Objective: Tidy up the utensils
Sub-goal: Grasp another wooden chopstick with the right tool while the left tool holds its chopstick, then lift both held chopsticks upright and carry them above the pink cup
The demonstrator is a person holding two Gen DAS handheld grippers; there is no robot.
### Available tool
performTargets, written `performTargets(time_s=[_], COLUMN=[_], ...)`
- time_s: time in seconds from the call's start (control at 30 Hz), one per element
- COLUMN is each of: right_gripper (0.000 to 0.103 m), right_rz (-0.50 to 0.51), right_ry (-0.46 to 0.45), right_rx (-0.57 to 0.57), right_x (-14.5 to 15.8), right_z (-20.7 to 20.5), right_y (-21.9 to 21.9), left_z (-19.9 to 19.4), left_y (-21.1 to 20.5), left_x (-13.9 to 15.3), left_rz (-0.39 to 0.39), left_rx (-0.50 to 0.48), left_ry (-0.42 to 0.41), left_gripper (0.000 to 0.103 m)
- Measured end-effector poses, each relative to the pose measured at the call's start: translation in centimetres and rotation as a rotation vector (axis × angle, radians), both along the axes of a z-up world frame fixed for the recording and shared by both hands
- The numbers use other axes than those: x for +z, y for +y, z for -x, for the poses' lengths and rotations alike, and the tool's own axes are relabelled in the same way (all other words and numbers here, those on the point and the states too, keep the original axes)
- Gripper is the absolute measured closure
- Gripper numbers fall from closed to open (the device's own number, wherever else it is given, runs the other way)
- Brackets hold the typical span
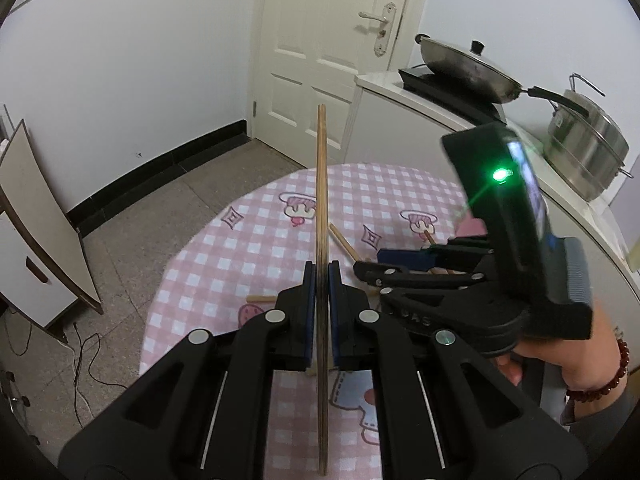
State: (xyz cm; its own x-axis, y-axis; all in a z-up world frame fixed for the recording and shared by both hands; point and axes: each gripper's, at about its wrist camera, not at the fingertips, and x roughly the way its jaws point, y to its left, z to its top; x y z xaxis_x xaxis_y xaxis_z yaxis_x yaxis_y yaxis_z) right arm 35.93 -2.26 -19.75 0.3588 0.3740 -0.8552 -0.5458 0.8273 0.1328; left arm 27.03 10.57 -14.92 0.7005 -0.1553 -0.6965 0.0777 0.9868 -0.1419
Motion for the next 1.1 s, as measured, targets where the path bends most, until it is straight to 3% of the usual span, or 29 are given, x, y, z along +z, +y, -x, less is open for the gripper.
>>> performTargets(time_s=[0.13,0.27,0.53,0.9,1.1], right_gripper=[0.098,0.098,0.098,0.098,0.098], right_rz=[-0.024,-0.061,-0.173,-0.247,-0.244], right_ry=[0.036,0.004,-0.136,-0.416,-0.515], right_rx=[-0.001,-0.016,-0.015,-0.063,-0.124], right_x=[-0.5,0.8,8.1,18.2,21.8], right_z=[-0.4,0.2,3.4,9.1,9.3], right_y=[-0.1,-0.7,-4.6,-11.3,-14.6], left_z=[-0.6,-0.5,1.0,2.7,2.2], left_y=[0.2,0.1,-1.2,-6.4,-11.1], left_x=[0.1,0.6,4.3,11.1,15.0], left_rz=[0.005,0.012,0.055,0.067,0.044], left_rx=[0.015,0.013,-0.029,-0.1,-0.136], left_ry=[0.003,-0.009,-0.081,-0.24,-0.368], left_gripper=[0.096,0.096,0.096,0.096,0.096])
